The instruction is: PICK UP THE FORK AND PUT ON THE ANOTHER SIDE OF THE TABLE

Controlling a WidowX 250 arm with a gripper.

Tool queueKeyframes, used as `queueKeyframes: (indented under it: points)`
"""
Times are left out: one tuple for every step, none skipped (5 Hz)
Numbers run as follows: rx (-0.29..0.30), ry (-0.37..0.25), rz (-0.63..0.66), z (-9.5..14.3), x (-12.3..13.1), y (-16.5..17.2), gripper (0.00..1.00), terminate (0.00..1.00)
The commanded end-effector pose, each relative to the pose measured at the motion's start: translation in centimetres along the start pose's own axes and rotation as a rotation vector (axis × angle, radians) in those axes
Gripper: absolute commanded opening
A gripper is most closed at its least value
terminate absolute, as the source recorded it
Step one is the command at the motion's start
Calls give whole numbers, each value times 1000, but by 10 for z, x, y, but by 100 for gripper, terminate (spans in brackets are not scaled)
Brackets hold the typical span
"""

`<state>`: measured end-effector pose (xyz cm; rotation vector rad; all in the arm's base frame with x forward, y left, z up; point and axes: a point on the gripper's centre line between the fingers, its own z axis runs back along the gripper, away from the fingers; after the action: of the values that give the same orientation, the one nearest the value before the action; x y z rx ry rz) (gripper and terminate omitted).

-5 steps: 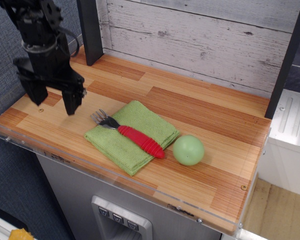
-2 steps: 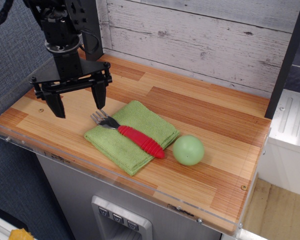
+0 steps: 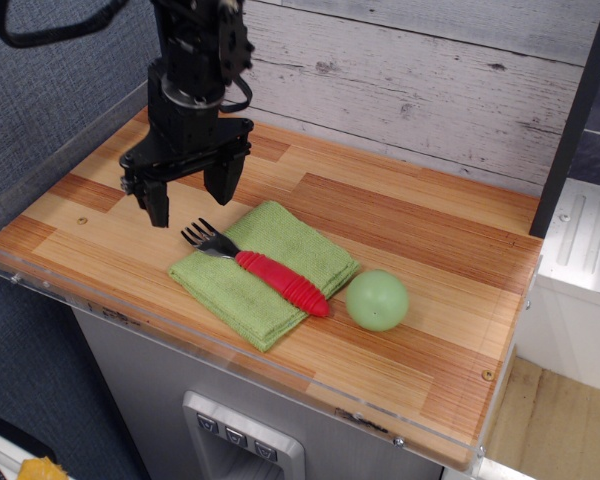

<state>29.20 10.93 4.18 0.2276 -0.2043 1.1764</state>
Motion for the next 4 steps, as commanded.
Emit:
queueKeyframes:
  points:
    - [-102,22,165,5,18,-2,100,0]
    - [-127,41,154,0,20,-2,100,0]
    - [-113,84,128,-6,19,-4,100,0]
    - [-113,105,115,-10,14,-5,100,0]
